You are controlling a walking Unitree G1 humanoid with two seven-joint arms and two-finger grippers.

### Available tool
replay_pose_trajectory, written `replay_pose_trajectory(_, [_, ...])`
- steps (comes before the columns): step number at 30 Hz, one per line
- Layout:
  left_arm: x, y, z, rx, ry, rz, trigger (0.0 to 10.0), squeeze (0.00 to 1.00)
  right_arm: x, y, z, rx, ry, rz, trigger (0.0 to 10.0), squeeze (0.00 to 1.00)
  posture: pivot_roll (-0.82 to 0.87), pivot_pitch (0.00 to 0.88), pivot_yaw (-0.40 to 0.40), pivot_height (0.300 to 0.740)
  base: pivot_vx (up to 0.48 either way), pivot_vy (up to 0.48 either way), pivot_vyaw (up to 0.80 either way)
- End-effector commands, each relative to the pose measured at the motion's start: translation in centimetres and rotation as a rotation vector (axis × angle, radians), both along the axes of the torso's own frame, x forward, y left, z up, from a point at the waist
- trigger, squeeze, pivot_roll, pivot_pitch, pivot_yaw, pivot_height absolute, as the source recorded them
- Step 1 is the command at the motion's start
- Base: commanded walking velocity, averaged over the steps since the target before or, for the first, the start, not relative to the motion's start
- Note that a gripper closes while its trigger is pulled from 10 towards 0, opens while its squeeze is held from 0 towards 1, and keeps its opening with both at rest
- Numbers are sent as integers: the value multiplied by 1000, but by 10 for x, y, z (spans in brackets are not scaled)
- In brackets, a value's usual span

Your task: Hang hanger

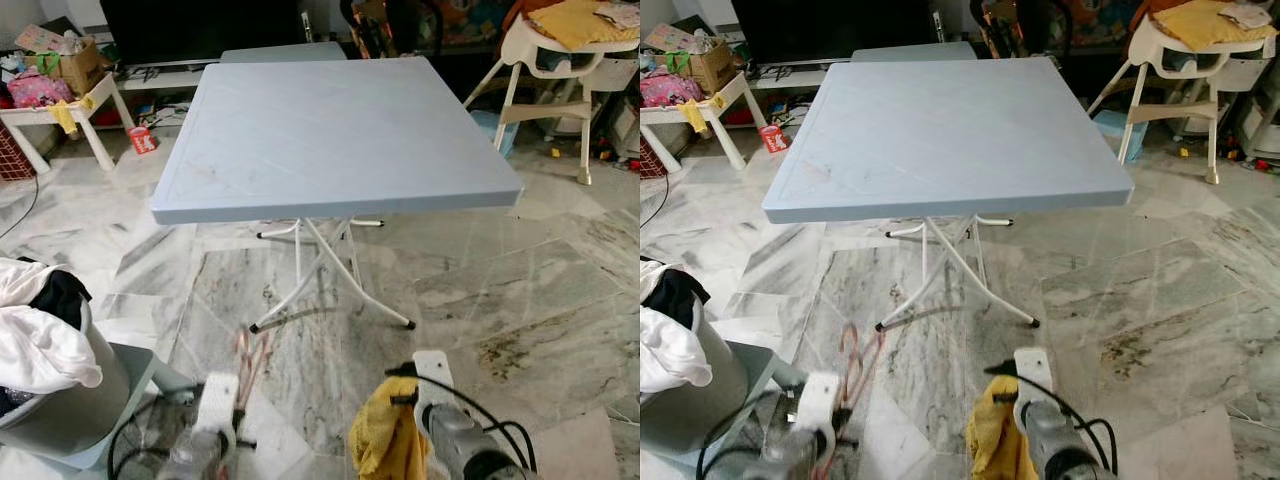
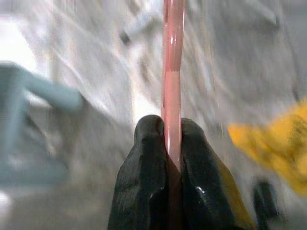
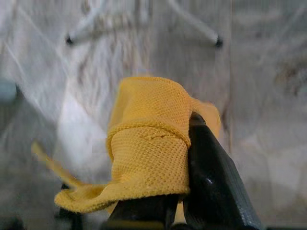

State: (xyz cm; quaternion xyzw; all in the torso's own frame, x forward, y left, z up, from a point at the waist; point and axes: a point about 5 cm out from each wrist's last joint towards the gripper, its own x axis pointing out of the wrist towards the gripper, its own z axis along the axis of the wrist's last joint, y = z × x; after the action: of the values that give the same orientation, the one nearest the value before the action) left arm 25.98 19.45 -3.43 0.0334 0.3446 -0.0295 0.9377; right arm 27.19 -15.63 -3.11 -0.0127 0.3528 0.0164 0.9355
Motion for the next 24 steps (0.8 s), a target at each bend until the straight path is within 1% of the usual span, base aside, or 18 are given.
replay_pose_trajectory(1, [13, 9, 13, -1, -68, 22, 10000, 0, 15, -2, 14, 15, -83, -13, 10000, 0, -97, 0, 54, 740, 0, 0, 0])
replay_pose_trajectory(2, [19, 10, 19, -6, -100, 22, 10000, 0, 19, -3, 19, 27, -108, -17, 10000, 0, -96, 0, 53, 740, 0, 0, 0])
replay_pose_trajectory(3, [27, 12, 28, 12, -152, 10, 10000, 0, 26, -6, 26, 49, -147, -32, 10000, 0, -95, 0, 50, 740, 0, 0, 0])
replay_pose_trajectory(5, [36, 14, 40, 41, -235, -19, 10000, 0, 38, -11, 39, 94, -210, -60, 10000, 0, -89, 0, 43, 740, 0, 0, 0])
replay_pose_trajectory(7, [39, 17, 47, 52, -286, -39, 10000, 0, 44, -14, 47, 114, -245, -71, 10000, 0, -87, 0, 42, 740, 0, 0, 0])
replay_pose_trajectory(8, [39, 17, 47, 52, -286, -39, 10000, 0, 44, -14, 47, 114, -245, -71, 10000, 0, -87, 0, 42, 740, 0, 0, 0])
replay_pose_trajectory(10, [43, 23, 58, -6, -367, -7, 10000, 0, 52, -14, 57, 126, -293, -37, 10000, 0, -70, 0, 31, 740, 0, 0, 0])
replay_pose_trajectory(11, [43, 23, 58, -6, -367, -7, 10000, 0, 52, -14, 57, 126, -293, -37, 10000, 0, -70, 0, 31, 740, 0, 0, 0])
replay_pose_trajectory(12, [44, 23, 62, -24, -391, -3, 10000, 0, 53, -13, 59, 121, -308, -23, 10000, 0, -67, 0, 30, 740, 0, 0, 0])
replay_pose_trajectory(13, [44, 18, 66, -52, -434, -9, 10000, 0, 54, -12, 61, 110, -323, -6, 10000, 0, -61, 0, 26, 740, 0, 0, 0])
replay_pose_trajectory(14, [44, 18, 66, -52, -434, -9, 10000, 0, 54, -12, 61, 110, -323, -6, 10000, 0, -61, 0, 26, 740, 0, 0, 0])
replay_pose_trajectory(15, [42, 13, 69, -75, -467, -8, 10000, 0, 54, -12, 62, 94, -340, 4, 10000, 0, -57, 0, 24, 740, 0, 0, 0])
replay_pose_trajectory(17, [35, 4, 75, -98, -536, 5, 10000, 0, 52, -10, 64, 90, -388, 34, 10000, 0, -54, 0, 20, 740, 0, 0, 0])
replay_pose_trajectory(20, [14, -4, 72, -69, -591, -10, 10000, 0, 45, -9, 64, 111, -432, 58, 10000, 0, -52, 0, 13, 740, 0, 0, 0])
replay_pose_trajectory(21, [6, -4, 67, -38, -595, 3, 10000, 0, 43, -10, 64, 116, -446, 62, 10000, 0, -51, 0, 10, 740, 0, 0, 0])
replay_pose_trajectory(22, [-10, -2, 57, 19, -575, 25, 10000, 0, 39, -12, 66, 84, -480, 77, 10000, 0, -50, 0, 8, 740, 0, 0, 0])
replay_pose_trajectory(23, [-19, 0, 51, 15, -554, 52, 10000, 0, 37, -15, 66, 84, -493, 72, 10000, 0, -51, 0, 4, 740, 0, 0, 0])
replay_pose_trajectory(24, [-24, 1, 48, 7, -541, 70, 10000, 0, 36, -16, 67, 86, -500, 68, 10000, 0, -51, 0, 4, 740, 0, 0, 0])
